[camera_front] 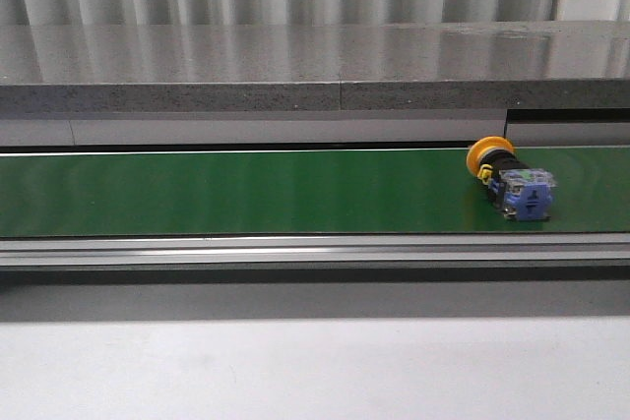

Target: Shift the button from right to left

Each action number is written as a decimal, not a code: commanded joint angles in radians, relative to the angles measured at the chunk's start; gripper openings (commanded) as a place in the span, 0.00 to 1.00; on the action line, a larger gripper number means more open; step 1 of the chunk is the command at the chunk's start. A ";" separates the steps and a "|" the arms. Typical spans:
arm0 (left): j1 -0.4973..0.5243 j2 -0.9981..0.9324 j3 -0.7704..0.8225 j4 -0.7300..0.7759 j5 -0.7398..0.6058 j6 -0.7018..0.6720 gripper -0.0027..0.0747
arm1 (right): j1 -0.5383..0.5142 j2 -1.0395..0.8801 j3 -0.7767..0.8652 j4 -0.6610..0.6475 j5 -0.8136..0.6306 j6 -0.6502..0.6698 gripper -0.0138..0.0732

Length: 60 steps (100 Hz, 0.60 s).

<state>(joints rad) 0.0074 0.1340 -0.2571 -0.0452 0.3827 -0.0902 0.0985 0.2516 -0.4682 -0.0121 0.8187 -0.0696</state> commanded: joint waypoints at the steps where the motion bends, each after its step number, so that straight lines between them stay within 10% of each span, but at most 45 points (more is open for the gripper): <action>1: 0.002 0.104 -0.080 -0.017 -0.012 0.000 0.01 | -0.001 0.009 -0.027 -0.001 -0.060 -0.010 0.08; 39: 0.002 0.446 -0.270 0.081 0.053 0.017 0.03 | -0.001 0.009 -0.027 -0.001 -0.060 -0.010 0.08; 60: 0.002 0.610 -0.407 0.063 0.053 0.090 0.50 | -0.001 0.009 -0.027 -0.001 -0.060 -0.010 0.08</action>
<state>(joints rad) 0.0097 0.6894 -0.5823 0.0329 0.5040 -0.0162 0.0985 0.2516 -0.4682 -0.0121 0.8202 -0.0696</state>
